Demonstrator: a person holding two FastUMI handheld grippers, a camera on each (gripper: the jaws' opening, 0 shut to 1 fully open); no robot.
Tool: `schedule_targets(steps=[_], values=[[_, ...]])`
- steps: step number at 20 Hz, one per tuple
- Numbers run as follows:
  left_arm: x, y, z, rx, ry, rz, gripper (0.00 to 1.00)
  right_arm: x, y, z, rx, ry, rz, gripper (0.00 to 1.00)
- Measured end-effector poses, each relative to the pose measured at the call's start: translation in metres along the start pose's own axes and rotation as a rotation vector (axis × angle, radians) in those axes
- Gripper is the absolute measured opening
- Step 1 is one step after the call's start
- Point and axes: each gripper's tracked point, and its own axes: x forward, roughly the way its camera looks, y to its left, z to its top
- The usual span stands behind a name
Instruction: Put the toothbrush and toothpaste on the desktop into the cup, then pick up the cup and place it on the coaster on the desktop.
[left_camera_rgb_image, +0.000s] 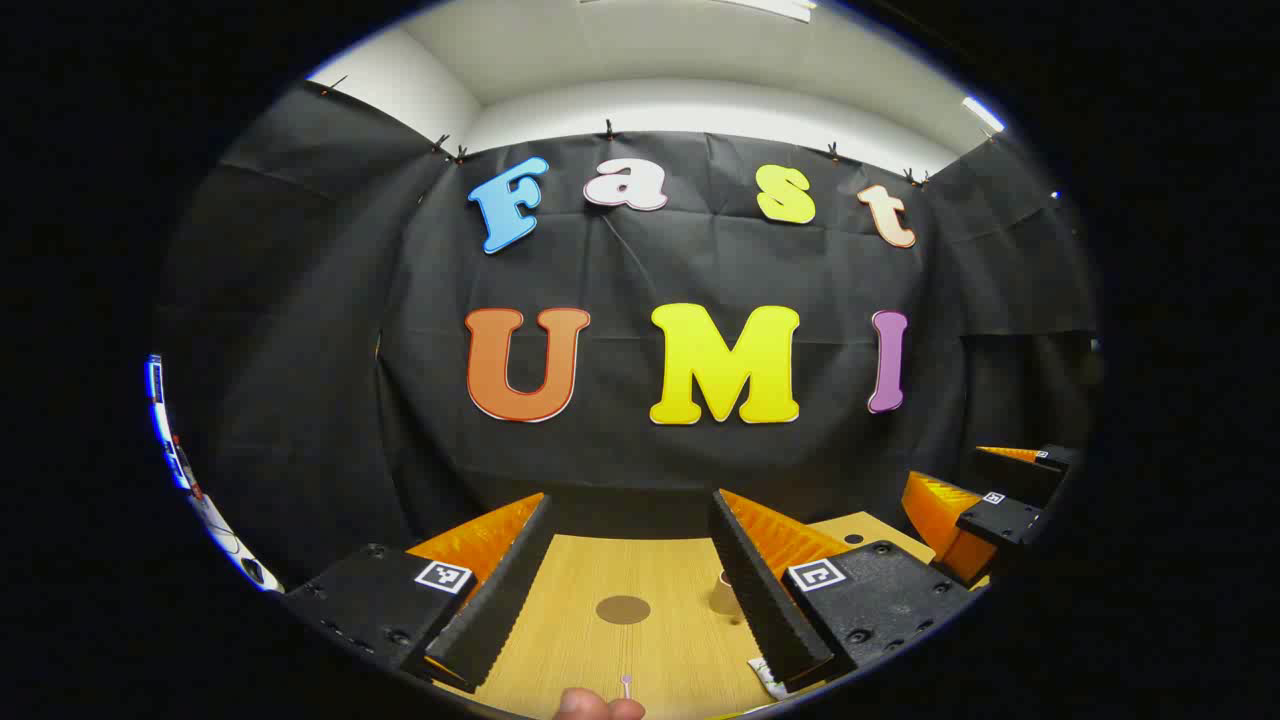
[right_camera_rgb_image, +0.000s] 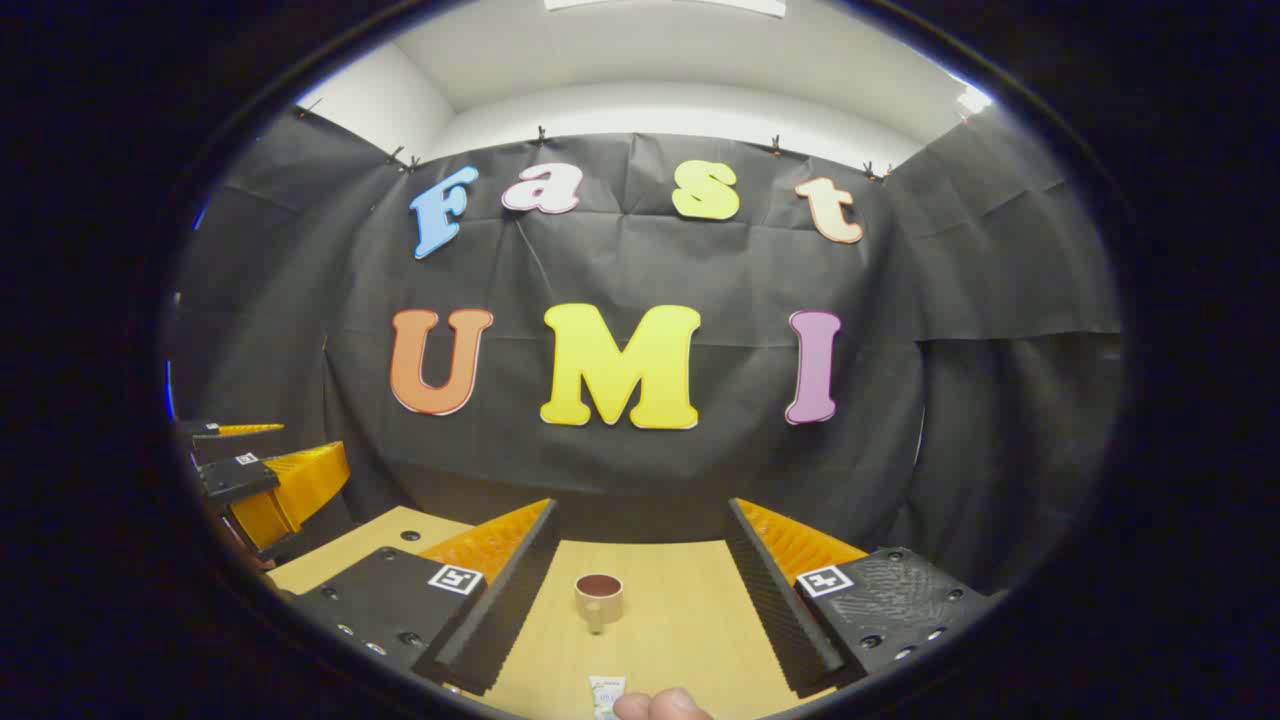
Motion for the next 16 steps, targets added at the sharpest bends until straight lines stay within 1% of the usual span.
schedule_targets(steps=[7,10,16], values=[[0.016,-0.002,0.002,0.015,-0.008,0.012,0.99,0.018,0.005,-0.001,-0.008,0.007,0.025,0.97],[0.019,-0.003,-0.002,0.016,0.004,0.019,0.99,0.024,0.007,-0.008,-0.035,0.027,0.029,0.97],[0.027,0.0,-0.01,0.014,0.025,0.029,0.98,0.027,0.012,-0.011,-0.028,0.038,0.041,0.98]])
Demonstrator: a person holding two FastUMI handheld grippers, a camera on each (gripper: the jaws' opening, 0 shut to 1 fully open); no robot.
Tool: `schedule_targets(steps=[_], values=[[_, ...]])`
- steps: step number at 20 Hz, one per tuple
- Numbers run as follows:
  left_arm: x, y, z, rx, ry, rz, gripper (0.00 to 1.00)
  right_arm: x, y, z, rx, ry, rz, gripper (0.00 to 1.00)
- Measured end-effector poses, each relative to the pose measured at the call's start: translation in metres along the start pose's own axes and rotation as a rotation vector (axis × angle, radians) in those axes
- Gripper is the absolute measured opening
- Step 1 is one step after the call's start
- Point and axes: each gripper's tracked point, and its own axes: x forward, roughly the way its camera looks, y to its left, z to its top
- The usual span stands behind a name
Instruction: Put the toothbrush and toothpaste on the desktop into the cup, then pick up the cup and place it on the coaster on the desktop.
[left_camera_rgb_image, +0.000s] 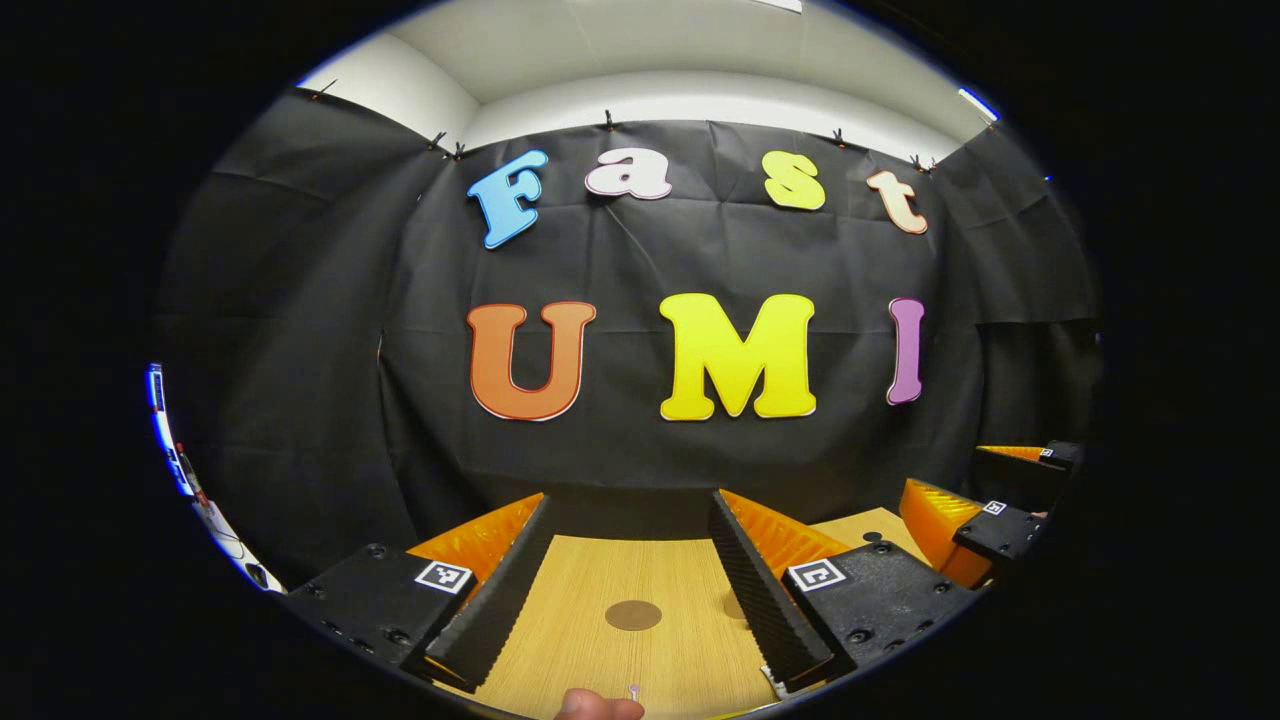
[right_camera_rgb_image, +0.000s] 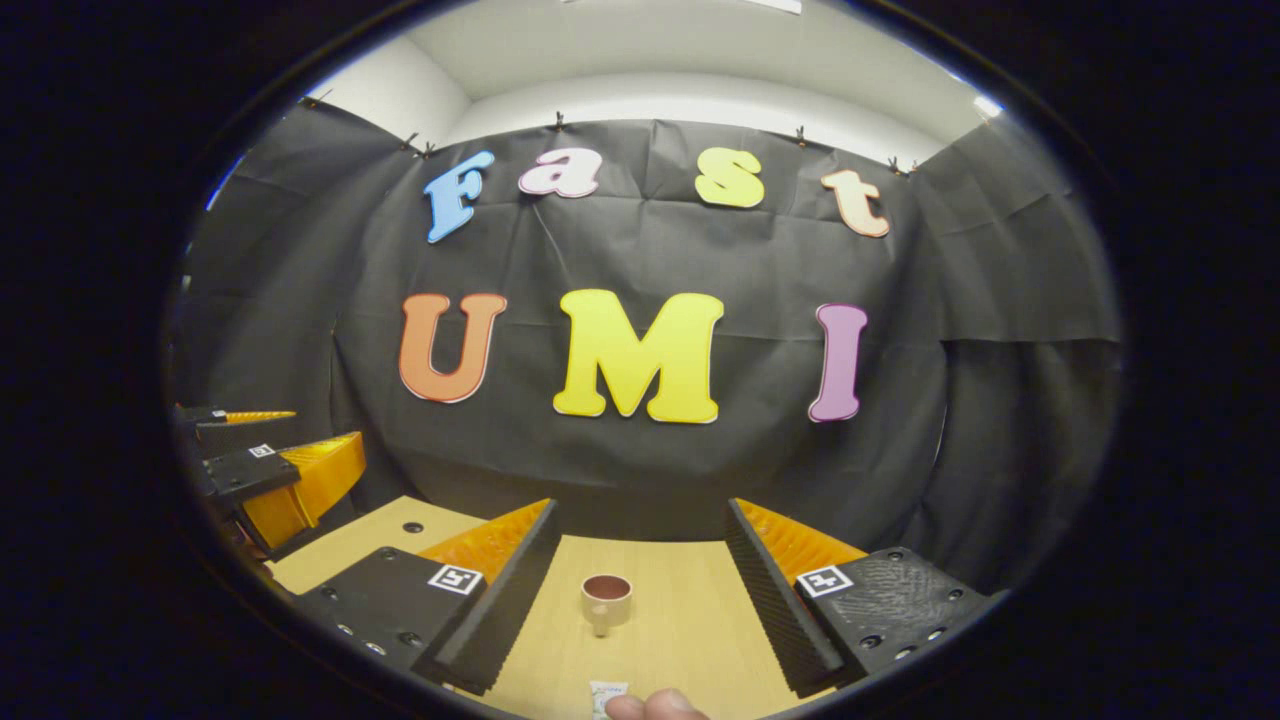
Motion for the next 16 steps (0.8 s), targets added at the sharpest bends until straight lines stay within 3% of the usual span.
schedule_targets(steps=[16], values=[[0.004,0.004,-0.021,-0.002,0.055,-0.013,0.99,0.006,0.007,-0.02,-0.005,0.061,0.026,0.97]])
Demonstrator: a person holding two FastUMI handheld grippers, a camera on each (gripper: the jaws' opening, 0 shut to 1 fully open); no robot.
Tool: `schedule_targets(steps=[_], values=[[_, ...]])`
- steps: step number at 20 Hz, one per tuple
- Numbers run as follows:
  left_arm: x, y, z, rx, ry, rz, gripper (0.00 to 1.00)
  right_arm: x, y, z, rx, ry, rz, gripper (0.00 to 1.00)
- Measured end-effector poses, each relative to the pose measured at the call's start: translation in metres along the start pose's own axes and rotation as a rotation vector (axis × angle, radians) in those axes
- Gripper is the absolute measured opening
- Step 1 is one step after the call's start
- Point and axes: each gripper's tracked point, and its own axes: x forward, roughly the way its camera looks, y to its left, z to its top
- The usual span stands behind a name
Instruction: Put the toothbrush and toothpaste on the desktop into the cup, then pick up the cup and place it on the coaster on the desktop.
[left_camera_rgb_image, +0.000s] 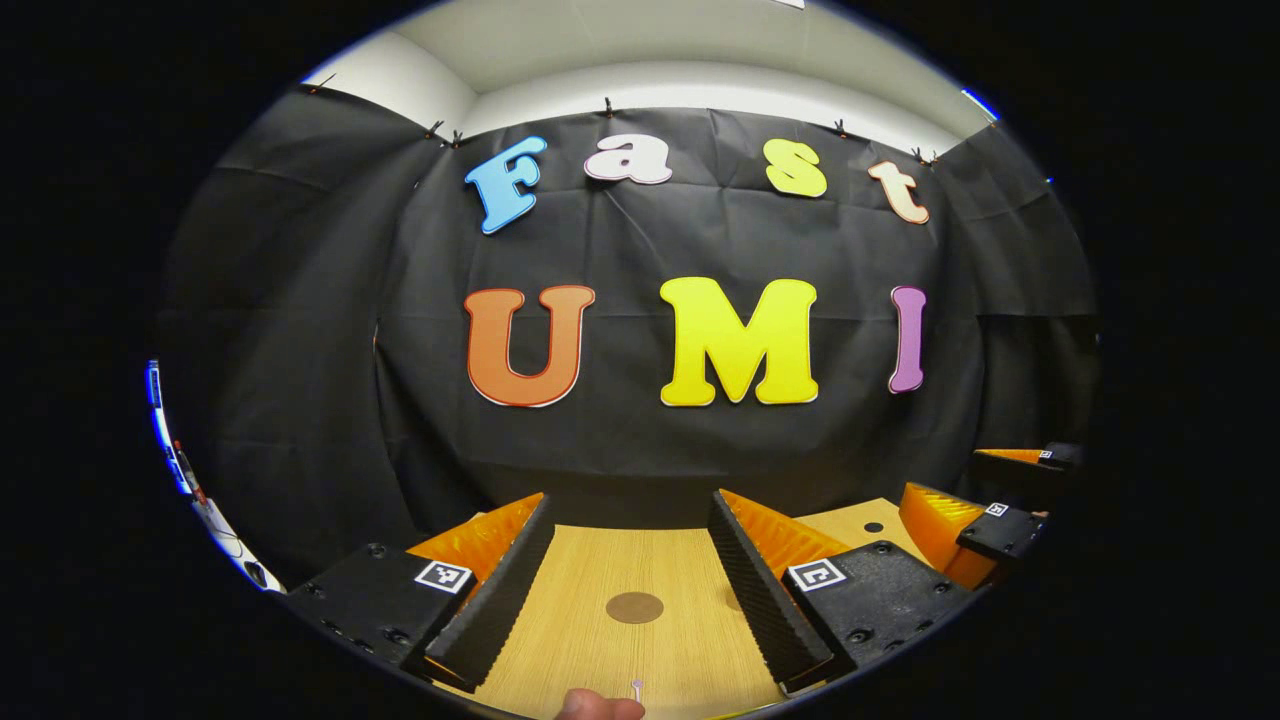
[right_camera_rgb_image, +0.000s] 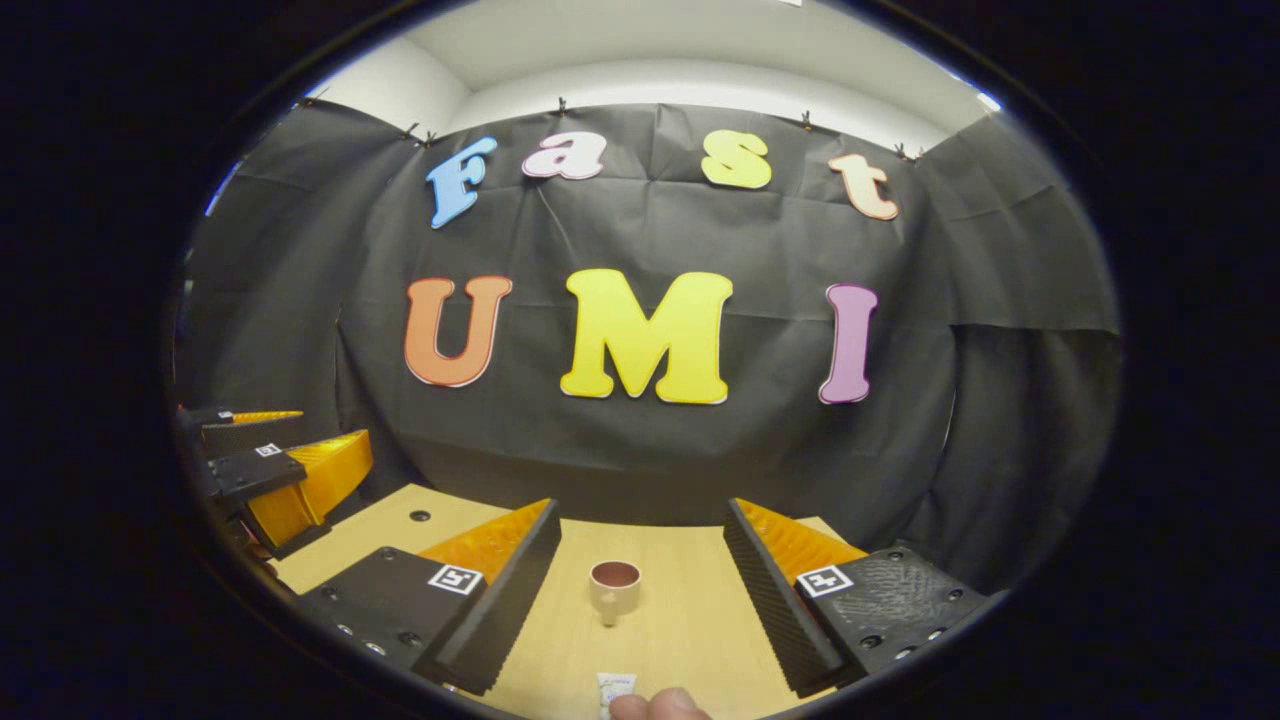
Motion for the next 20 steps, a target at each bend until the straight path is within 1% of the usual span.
schedule_targets(steps=[3,6,8,12,16,20], values=[[-0.002,0.003,-0.019,0.014,0.044,-0.009,0.99,0.002,-0.001,-0.018,-0.006,0.055,0.012,0.97],[-0.01,0.009,-0.045,0.042,0.102,-0.013,0.99,0.002,0.001,-0.049,-0.035,0.142,0.036,0.97],[-0.018,0.01,-0.066,0.025,0.15,-0.023,0.99,-0.001,0.0,-0.069,-0.049,0.192,0.05,0.97],[-0.034,0.017,-0.108,-0.005,0.266,-0.015,1.0,-0.009,-0.001,-0.109,-0.076,0.299,0.079,0.98],[-0.048,0.014,-0.142,0.005,0.377,-0.047,1.0,-0.015,0.001,-0.155,-0.068,0.465,0.112,0.97],[-0.055,0.008,-0.18,0.005,0.493,-0.082,1.0,-0.022,0.001,-0.205,-0.066,0.647,0.122,0.97]])
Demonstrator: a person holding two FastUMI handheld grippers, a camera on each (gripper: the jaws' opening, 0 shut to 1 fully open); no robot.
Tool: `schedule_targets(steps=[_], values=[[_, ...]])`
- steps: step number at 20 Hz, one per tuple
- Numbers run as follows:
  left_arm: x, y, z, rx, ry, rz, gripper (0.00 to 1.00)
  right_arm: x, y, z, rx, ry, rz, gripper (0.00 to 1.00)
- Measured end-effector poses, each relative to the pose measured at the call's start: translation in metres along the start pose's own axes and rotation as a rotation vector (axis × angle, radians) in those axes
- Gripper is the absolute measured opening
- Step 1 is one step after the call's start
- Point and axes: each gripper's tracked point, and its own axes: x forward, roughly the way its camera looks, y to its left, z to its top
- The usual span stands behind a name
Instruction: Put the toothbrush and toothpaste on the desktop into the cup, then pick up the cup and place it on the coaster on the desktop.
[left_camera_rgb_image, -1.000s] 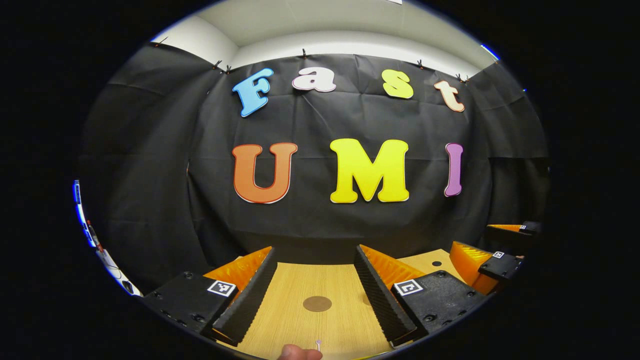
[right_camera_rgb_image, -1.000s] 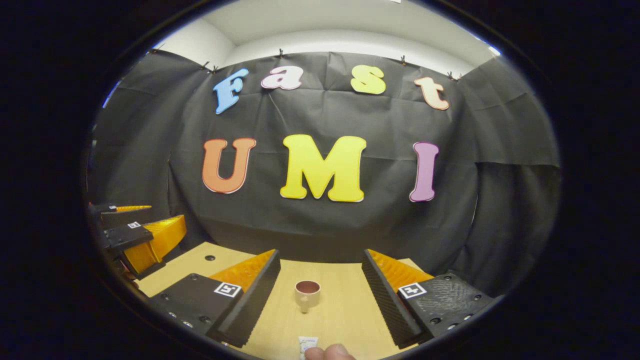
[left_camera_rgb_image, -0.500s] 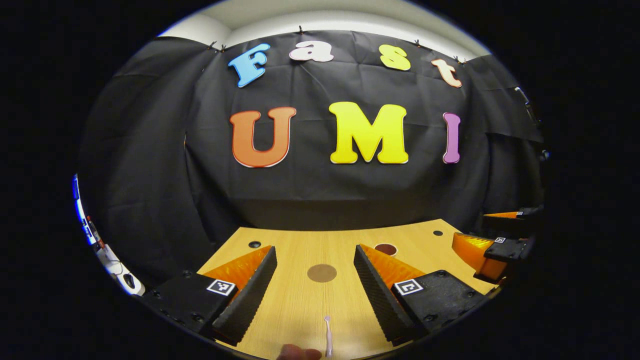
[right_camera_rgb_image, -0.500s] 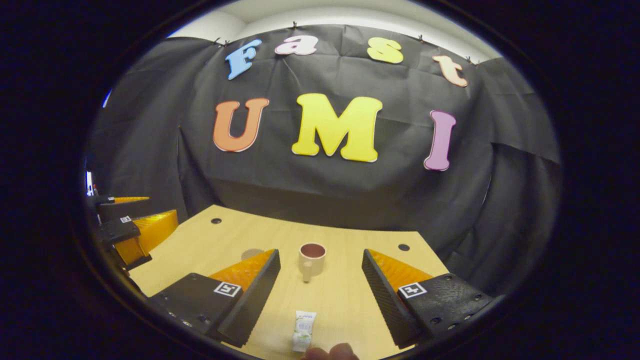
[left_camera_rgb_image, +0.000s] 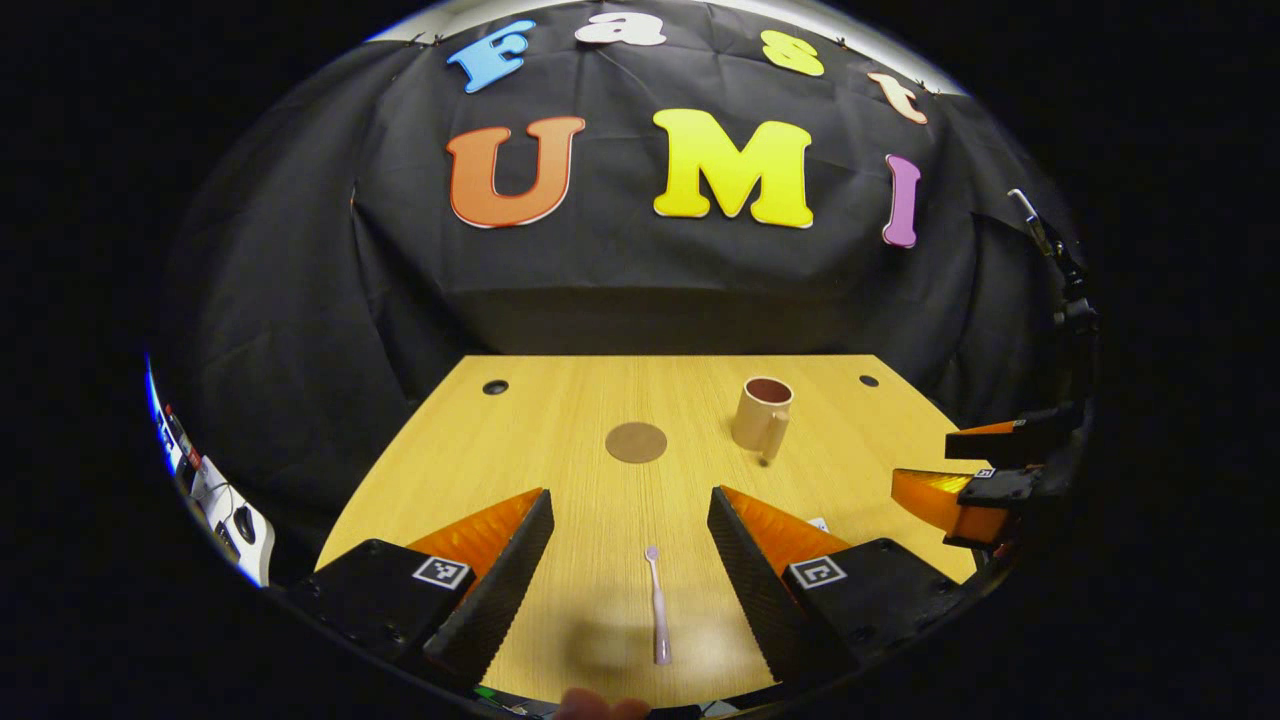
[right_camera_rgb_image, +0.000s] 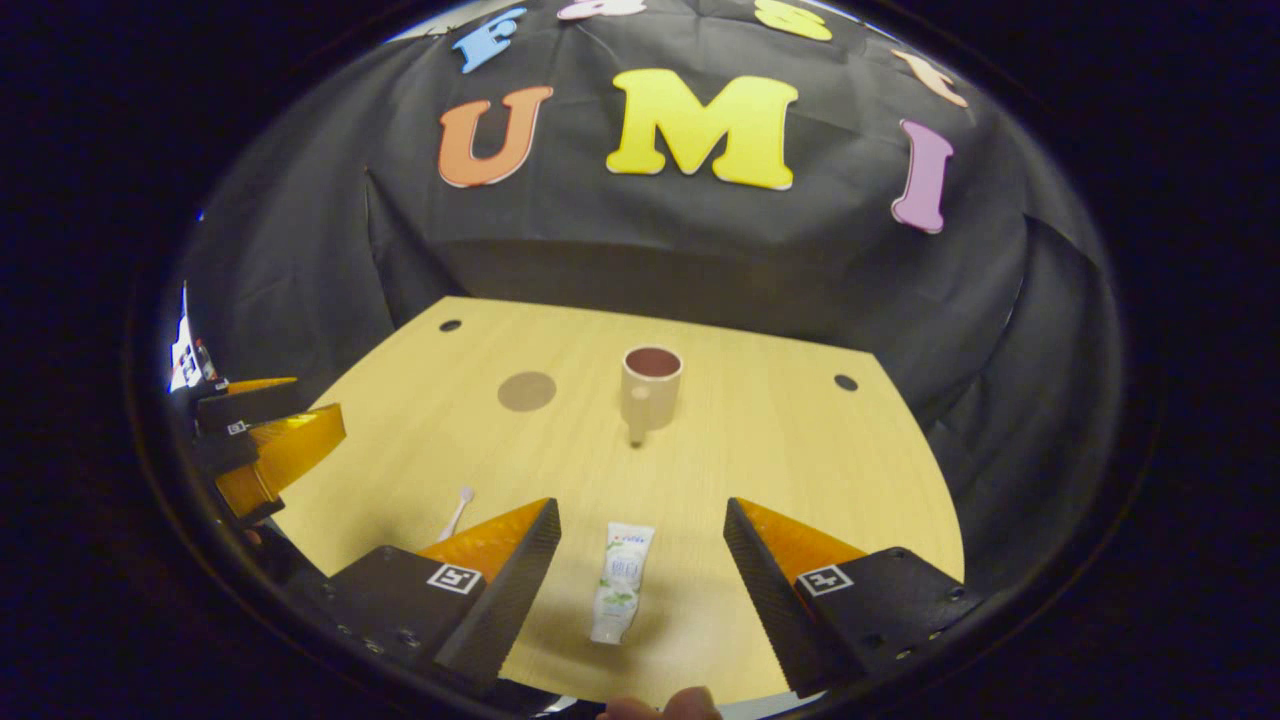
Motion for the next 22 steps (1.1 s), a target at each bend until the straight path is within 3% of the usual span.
schedule_targets(steps=[12,22], values=[[0.007,-0.025,-0.094,0.005,0.35,-0.086,1.0,0.04,0.016,-0.102,0.026,0.446,0.05,0.98],[0.016,-0.014,-0.111,-0.046,0.44,-0.057,1.0,0.076,0.017,-0.143,0.164,0.67,-0.012,0.95]])
